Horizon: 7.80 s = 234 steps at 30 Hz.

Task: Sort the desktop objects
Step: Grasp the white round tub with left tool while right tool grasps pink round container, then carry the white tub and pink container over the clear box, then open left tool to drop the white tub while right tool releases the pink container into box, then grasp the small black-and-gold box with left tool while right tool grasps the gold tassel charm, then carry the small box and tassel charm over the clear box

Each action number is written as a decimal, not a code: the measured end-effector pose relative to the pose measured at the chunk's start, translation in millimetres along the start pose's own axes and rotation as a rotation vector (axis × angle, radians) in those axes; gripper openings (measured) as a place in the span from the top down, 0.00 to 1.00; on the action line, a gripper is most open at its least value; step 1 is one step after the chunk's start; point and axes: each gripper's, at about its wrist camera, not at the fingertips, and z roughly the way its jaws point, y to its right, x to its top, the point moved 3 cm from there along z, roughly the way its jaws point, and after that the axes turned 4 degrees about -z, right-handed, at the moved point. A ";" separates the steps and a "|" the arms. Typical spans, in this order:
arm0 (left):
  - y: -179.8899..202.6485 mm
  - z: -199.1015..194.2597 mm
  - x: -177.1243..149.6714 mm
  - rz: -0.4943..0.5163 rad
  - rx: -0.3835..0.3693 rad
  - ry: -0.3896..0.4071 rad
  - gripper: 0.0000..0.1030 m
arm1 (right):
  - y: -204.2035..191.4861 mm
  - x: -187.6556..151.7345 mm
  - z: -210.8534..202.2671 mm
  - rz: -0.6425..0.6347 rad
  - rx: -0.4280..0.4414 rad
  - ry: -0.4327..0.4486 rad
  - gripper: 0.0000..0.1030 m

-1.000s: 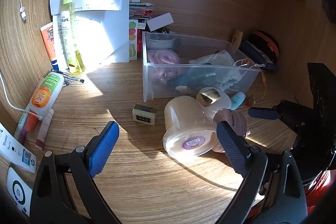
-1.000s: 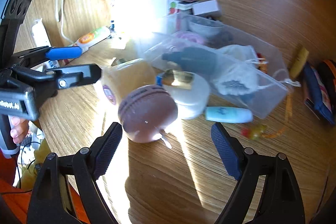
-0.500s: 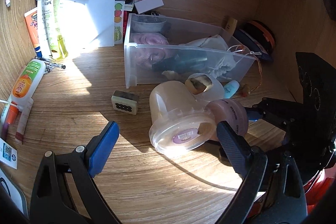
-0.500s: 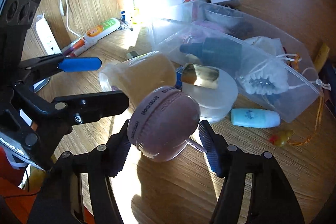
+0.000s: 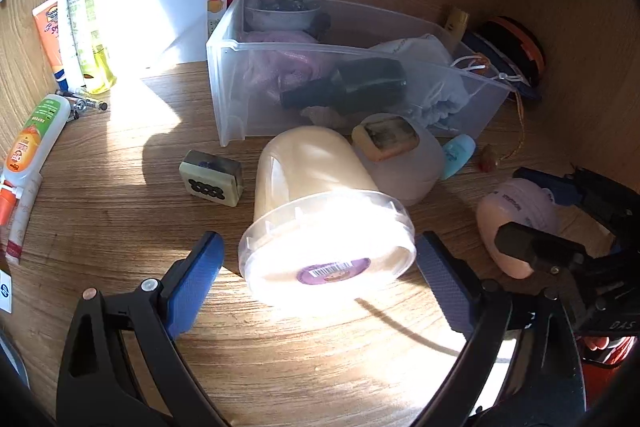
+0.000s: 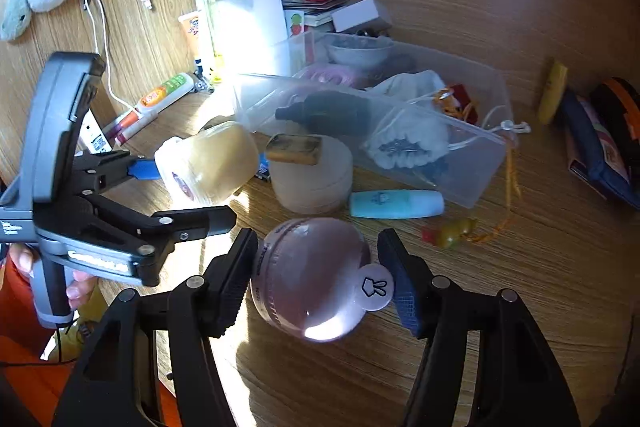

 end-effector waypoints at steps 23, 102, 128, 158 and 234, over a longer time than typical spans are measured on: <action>7.8 -34.5 -1.5 0.063 -0.007 0.098 0.33 | 9.8 -9.7 1.7 0.039 -0.037 -0.008 0.42; -12.7 43.0 169.1 -0.019 -0.172 0.059 0.34 | 114.3 121.5 37.8 0.086 -0.088 0.035 0.42; -8.1 43.5 157.2 0.085 -0.052 0.104 0.26 | 98.3 110.8 58.8 -0.015 -0.160 0.001 0.31; -21.8 -31.9 132.2 0.101 0.034 0.248 0.03 | 79.9 89.6 -27.6 -0.013 -0.237 0.099 0.12; -54.6 -37.5 71.6 0.086 0.035 0.148 0.68 | 73.3 27.3 -26.6 0.064 -0.126 -0.019 0.81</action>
